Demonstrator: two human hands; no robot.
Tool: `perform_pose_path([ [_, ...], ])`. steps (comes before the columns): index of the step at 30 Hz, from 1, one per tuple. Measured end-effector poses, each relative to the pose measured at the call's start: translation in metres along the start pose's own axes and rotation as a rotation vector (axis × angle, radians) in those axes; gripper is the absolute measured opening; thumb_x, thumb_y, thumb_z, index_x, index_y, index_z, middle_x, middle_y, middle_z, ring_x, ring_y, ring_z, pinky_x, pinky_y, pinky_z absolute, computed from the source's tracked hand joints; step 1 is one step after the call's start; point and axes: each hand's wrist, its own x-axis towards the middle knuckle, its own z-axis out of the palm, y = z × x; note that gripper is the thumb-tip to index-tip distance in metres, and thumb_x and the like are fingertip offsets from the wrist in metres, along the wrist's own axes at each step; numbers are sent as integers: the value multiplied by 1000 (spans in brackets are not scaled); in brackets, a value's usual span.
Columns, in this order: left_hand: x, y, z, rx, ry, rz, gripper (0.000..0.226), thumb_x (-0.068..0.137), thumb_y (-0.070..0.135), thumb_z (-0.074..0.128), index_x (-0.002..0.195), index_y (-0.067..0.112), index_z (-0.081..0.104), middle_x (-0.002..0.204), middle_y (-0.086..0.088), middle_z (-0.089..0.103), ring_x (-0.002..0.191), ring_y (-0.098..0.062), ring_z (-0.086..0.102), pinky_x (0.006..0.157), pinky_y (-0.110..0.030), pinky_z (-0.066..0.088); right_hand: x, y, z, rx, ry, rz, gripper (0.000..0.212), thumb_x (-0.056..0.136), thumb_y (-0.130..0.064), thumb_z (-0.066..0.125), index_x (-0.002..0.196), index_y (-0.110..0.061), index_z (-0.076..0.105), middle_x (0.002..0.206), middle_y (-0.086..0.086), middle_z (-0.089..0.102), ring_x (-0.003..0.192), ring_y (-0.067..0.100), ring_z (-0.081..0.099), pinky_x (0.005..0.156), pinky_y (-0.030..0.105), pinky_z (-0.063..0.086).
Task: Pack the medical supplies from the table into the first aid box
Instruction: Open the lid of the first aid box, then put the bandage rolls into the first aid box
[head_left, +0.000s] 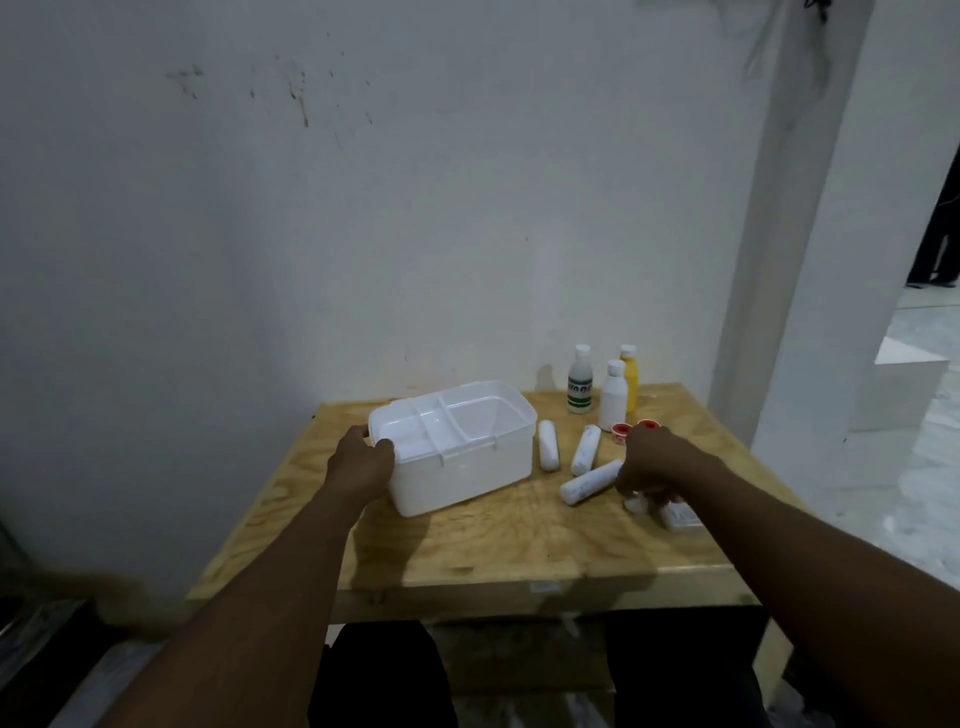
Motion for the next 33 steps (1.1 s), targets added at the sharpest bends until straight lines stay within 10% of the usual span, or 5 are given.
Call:
perform_pose_path([
  [10,2,4,-5,-13,-5,6,50,96,25,51,146,17,47,136,-14,58,112,-37,63,85,-49,62,2,-9,1,10,-26,-15,64,75,-14,74,134,-5,48,85,7,66,63,17,69,64,32,63],
  [14,6,3,-11,-74,-19,1,42,101,29,49,142,17,54,132,-12,61,108,-35,65,86,-47,61,-4,-27,-44,-20,94,-118,22,74,-19,74,85,-5,62,59,4,68,46,14,64,41,22,48],
  [23,15,-1,-17,-228,-88,-14,26,105,23,48,123,16,67,114,-9,68,98,-32,66,74,-37,57,-13,-157,-30,259,157,-744,31,74,-34,78,99,-19,67,98,3,71,90,19,66,85,38,56],
  [33,27,-8,-15,-244,-94,-11,34,106,31,47,131,17,65,124,-10,69,102,-31,67,75,-36,56,9,-198,30,93,95,-849,20,84,-13,68,102,-19,72,110,5,67,98,23,62,85,37,54],
])
